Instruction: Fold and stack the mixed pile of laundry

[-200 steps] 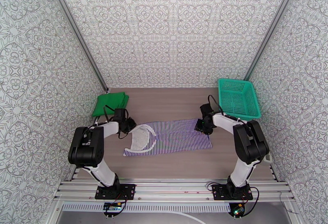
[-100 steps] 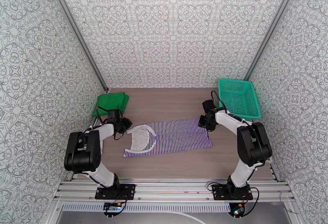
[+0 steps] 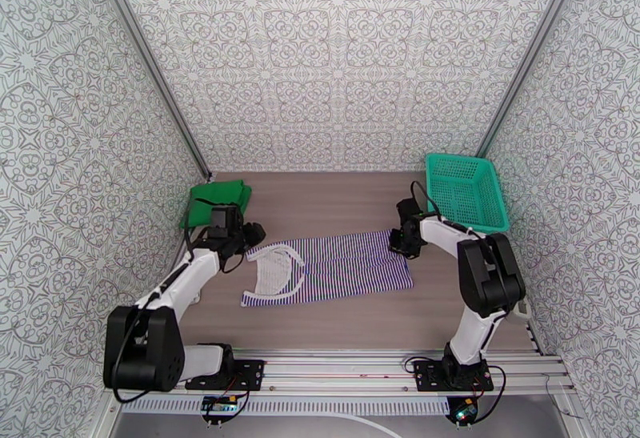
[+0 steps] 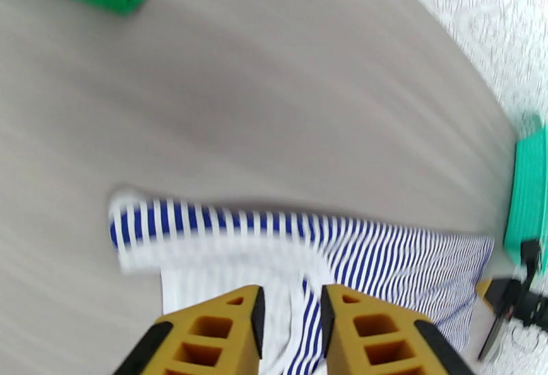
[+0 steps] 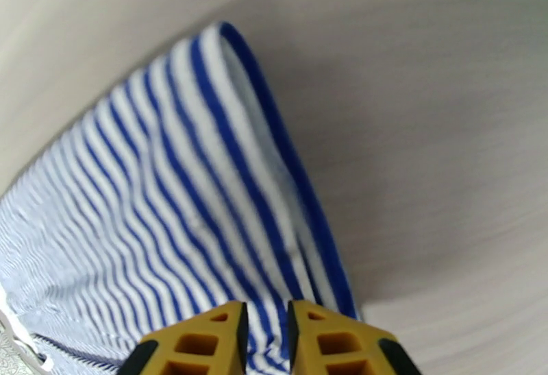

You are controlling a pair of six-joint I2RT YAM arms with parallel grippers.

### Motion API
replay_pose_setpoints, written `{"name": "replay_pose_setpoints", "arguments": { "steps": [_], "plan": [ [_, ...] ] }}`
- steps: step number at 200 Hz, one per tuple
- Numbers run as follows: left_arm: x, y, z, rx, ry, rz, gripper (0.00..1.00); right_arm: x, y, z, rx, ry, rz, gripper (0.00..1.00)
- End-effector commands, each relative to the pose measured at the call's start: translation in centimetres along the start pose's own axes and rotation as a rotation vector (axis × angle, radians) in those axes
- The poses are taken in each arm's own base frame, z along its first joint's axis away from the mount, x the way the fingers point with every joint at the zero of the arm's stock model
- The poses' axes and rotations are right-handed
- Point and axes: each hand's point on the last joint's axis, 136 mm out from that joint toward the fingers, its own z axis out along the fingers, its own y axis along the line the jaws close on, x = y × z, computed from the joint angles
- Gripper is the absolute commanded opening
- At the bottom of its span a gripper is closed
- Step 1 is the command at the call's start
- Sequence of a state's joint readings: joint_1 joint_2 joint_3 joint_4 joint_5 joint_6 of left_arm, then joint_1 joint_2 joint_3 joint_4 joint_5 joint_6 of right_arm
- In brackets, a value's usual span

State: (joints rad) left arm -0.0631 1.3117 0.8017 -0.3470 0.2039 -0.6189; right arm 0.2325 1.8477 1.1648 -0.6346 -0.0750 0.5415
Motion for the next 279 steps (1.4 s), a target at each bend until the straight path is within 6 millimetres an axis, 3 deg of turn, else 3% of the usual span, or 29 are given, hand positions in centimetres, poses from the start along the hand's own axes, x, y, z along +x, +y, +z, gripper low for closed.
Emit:
{"name": "replay_pose_setpoints", "arguments": {
  "steps": [1,41,84,106,142,200,221,279],
  "plan": [
    [3.3,1.4,0.0,-0.05,0.083,-0.008,0.3,-0.2,-0.5,0.2,0.041,0.002,-0.026,0.23],
    [4.2,1.4,0.6,-0.036,0.107,-0.021,0.31,-1.2,-0.3,-0.4,0.055,-0.022,-0.053,0.0],
    [4.0,1.2,0.7,-0.027,0.104,-0.021,0.31,-2.2,-0.9,-2.4,0.112,-0.063,-0.089,0.0],
    [4.4,1.3,1.2,-0.024,0.114,-0.024,0.32,-1.8,-0.9,-3.1,0.094,-0.059,-0.079,0.0],
    [5.5,1.6,2.4,-0.034,0.152,-0.023,0.32,0.2,0.4,-2.0,-0.017,0.002,-0.008,0.3],
    [7.8,3.1,5.0,-0.074,0.216,-0.041,0.31,1.3,-0.7,-0.3,0.02,0.04,0.013,0.33],
    [8.5,3.9,5.8,-0.089,0.226,-0.055,0.3,1.3,-0.5,-0.1,0.014,0.045,0.014,0.28],
    [9.3,5.1,6.9,-0.115,0.247,-0.069,0.29,0.1,-0.7,-1.2,0.048,0.004,-0.023,0.0]
  ]
}}
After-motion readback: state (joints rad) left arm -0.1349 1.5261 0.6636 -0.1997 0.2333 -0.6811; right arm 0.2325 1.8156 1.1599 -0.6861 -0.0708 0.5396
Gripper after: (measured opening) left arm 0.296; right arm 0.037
